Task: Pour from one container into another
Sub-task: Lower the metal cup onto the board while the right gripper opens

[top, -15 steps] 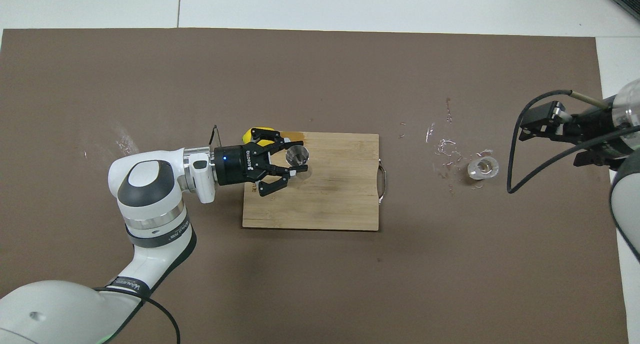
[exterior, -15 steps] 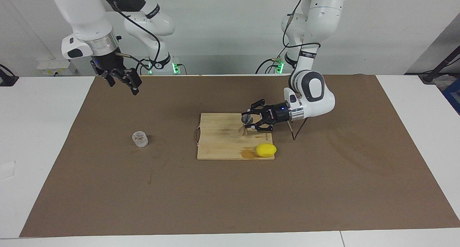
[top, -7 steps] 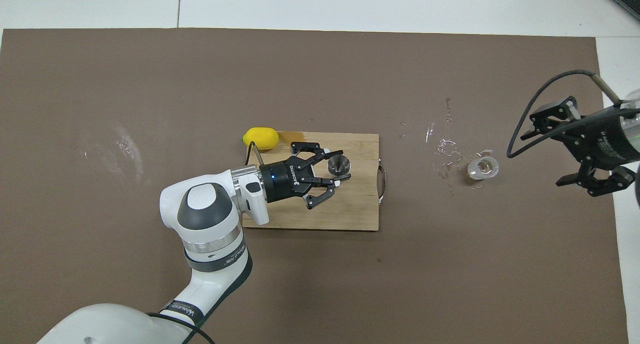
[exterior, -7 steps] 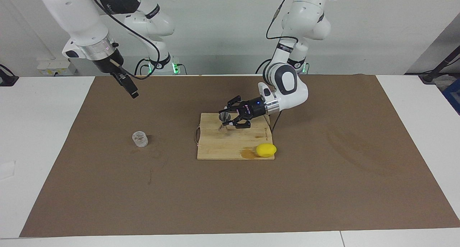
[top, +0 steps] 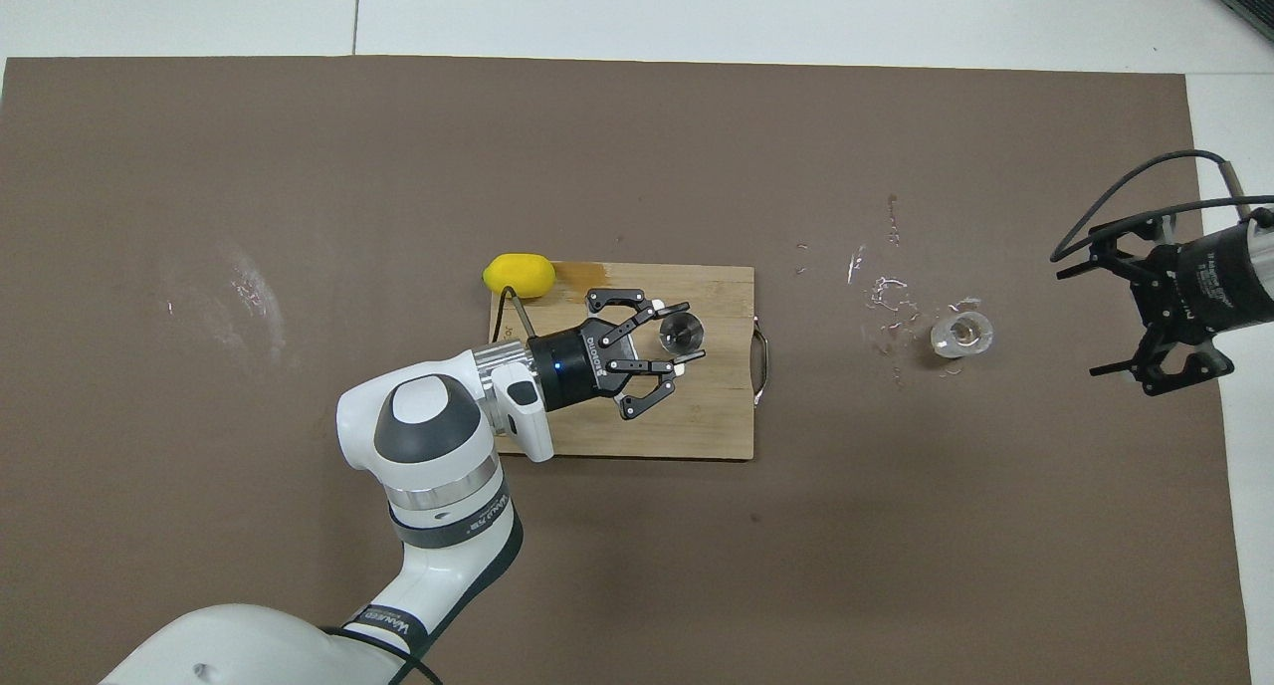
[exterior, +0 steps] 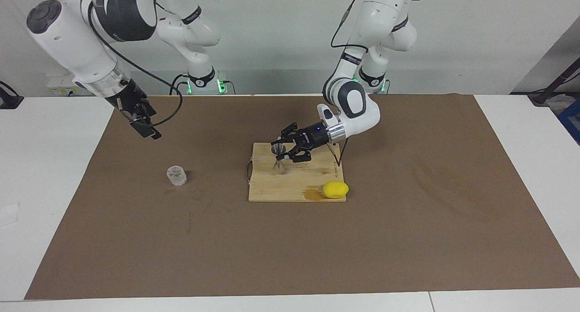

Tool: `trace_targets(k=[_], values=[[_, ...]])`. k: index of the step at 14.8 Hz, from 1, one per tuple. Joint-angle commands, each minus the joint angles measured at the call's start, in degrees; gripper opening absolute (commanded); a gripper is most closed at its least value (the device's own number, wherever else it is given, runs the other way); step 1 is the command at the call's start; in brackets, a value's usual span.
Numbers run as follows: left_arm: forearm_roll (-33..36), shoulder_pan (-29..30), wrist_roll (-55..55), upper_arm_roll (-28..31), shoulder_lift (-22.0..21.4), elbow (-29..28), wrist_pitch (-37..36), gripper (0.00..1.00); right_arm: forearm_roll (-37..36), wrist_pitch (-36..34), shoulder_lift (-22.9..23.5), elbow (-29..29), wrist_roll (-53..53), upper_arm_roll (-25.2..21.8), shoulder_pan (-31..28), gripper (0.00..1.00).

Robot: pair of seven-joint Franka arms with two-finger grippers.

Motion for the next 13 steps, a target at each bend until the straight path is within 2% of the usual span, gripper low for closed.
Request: trace_targets(k=[1, 5, 10, 11, 12, 13], values=[[-2.6, -1.8, 2.1, 0.5, 0.2, 0.0, 1.2, 0.39, 2.6, 2.3, 3.8, -0.6, -1.9, 0.7, -3.0, 1.00], [-5.7, -4.3, 2.3, 0.5, 1.0, -0.2, 1.6, 0.41, 4.0, 7.8, 7.7, -4.4, -8.2, 0.7, -4.2, 1.00], [-5.7, -4.8, 3.8, 0.5, 1.3, -0.4, 2.8, 0.41, 4.2, 10.1, 12.9, -4.8, -14.1, 0.7, -4.9, 1.00], [-5.7, -4.8, 3.7, 0.6, 1.3, -0.4, 3.0, 0.47, 4.7, 10.7, 14.1, -4.8, -15.5, 0.8, -5.8, 1.00], [-5.7, -4.7, 3.7, 0.6, 1.4, -0.4, 3.3, 0.80, 6.5, 10.8, 15.1, -4.7, -17.5, 0.7, -6.3, 1.00], [-5.6, -4.3, 3.7, 0.6, 1.4, -0.5, 3.2, 1.00, 7.4, 11.1, 15.8, -4.7, -18.2, 0.7, -6.5, 1.00]])
